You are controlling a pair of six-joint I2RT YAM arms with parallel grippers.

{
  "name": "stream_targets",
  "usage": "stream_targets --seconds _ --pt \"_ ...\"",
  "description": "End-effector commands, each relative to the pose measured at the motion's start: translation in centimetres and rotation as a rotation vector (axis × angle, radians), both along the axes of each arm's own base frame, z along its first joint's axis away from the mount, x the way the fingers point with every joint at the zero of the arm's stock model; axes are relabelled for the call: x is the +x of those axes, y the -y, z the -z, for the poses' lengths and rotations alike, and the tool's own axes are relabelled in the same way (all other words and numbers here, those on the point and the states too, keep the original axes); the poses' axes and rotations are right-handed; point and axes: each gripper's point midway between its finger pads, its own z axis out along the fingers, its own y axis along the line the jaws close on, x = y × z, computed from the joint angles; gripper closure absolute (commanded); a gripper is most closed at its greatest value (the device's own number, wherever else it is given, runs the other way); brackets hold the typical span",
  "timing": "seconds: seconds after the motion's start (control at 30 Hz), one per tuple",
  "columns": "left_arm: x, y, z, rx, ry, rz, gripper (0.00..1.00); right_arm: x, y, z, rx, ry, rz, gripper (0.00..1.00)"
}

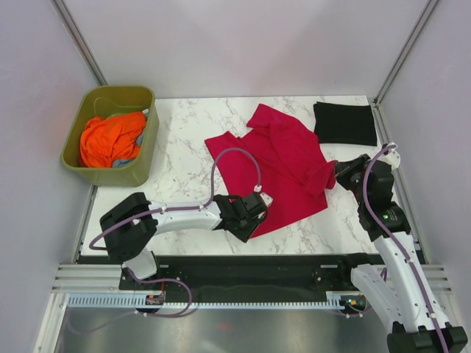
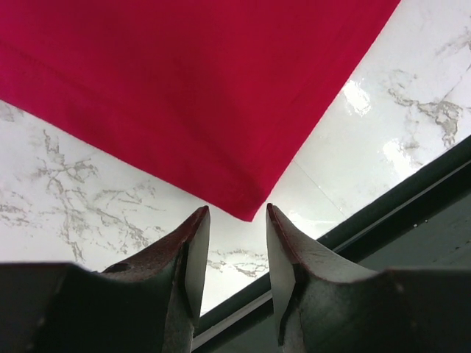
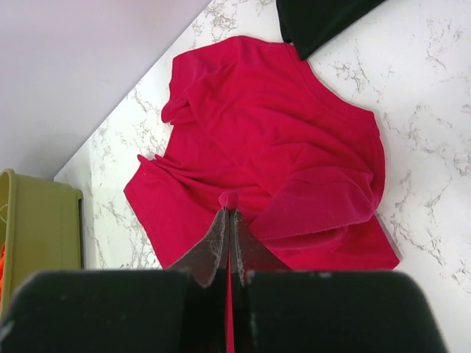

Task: Fold and stack the t-shirts
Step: Flatten the tshirt out

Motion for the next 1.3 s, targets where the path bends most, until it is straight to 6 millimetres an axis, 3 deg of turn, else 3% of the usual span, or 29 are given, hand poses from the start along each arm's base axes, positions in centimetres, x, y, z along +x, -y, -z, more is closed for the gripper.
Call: stream_targets --seconds 0.0,0.27,0.37,0.4,0.47,0.5,0.53,0.57,0.6,0.63,0.67,0.7,0.73,0.77,0.8,0.83,0.9,0.93,0.97,1.03,1.1,1.17,1.2,1.27 --pt "0.4 1.4 0.3 -0.033 0.025 0.006 0.55 0.1 0.3 -0.4 0.002 0.019 0.015 1.00" --pt "-0.6 1.3 2.5 0.016 -0.007 0.027 0.60 0.1 0.6 -0.6 -0.007 0.024 0.030 1.00" --pt "-0.8 0.9 2.8 0.032 -0.008 0.011 0.76 0.0 0.8 -0.5 -0.012 0.020 0.038 1.00" --pt "-0.7 0.8 2.6 0.038 -0.006 0.005 0.86 0.0 0.8 -0.5 -0.014 0.020 0.042 1.00" --pt "0.2 1.0 1.4 0.042 0.036 -0.031 0.90 0.1 1.0 -0.7 -0.027 0.022 0.047 1.00" --pt "0.3 -0.2 0.4 0.088 0.047 -0.047 0.95 0.2 1.3 -1.6 -0.036 0.029 0.058 1.00" --pt "1.7 -0.9 -1.0 0.125 0.119 -0.084 0.97 0.5 1.8 -1.8 -0.055 0.018 0.083 1.00" --pt "3.2 0.3 -4.2 0.093 0.183 -0.111 0.98 0.7 2.3 -4.2 -0.083 0.046 0.097 1.00" --pt "3.6 -1.4 -6.6 0.146 0.217 -0.125 0.98 1.4 2.5 -4.6 -0.108 0.023 0.105 1.00" --pt "5.9 -0.6 -11.4 0.094 0.334 -0.177 0.98 1.8 3.1 -6.0 -0.132 0.031 0.137 1.00" --pt "6.6 -1.0 -14.0 0.084 0.379 -0.199 0.98 1.9 3.6 -9.6 -0.158 0.071 0.150 1.00" --pt "7.2 -2.2 -17.5 0.061 0.424 -0.230 0.98 2.7 3.9 -10.5 -0.176 0.059 0.163 1.00" --pt "8.5 -2.2 -22.6 -0.020 0.515 -0.284 0.98 2.8 4.2 -12.1 -0.192 0.072 0.180 1.00" --pt "8.9 -2.7 -25.3 -0.058 0.560 -0.315 0.98 2.3 4.8 -16.0 -0.202 0.128 0.208 1.00" --pt "9.6 -4.3 -28.4 -0.076 0.640 -0.377 0.98 2.6 5.2 -17.0 -0.234 0.121 0.221 1.00" --pt "9.7 -5.2 -33.4 -0.192 0.704 -0.434 0.98 1.6 6.0 -20.3 -0.244 0.171 0.257 1.00" --pt "9.8 -6.9 -38.2 -0.285 0.777 -0.500 0.98 0.8 7.1 -22.9 -0.287 0.200 0.300 1.00" --pt "9.6 -8.0 -41.9 -0.366 0.821 -0.531 0.98 0.2 7.5 -24.2 -0.296 0.221 0.320 1.00" --pt "9.3 -8.8 -43.7 -0.412 0.838 -0.536 0.98 -1.3 8.2 -26.8 -0.299 0.272 0.355 1.00" --pt "8.3 -9.8 -47.3 -0.524 0.855 -0.527 0.98 -4.1 9.0 -30.0 -0.309 0.345 0.388 1.00" --pt "7.2 -10.8 -49.3 -0.615 0.849 -0.505 0.98 -7.3 10.1 -31.9 -0.299 0.402 0.445 1.00" --pt "5.9 -9.8 -50.6 -0.733 0.810 -0.436 0.98 -10.0 10.8 -33.4 -0.275 0.466 0.480 1.00" --pt "4.9 -10.6 -51.6 -0.794 0.807 -0.410 0.98 -12.4 11.3 -34.1 -0.254 0.512 0.509 1.00" --pt "3.7 -9.9 -52.0 -0.845 0.763 -0.335 0.98 -14.5 11.7 -34.8 -0.243 0.563 0.524 1.00"
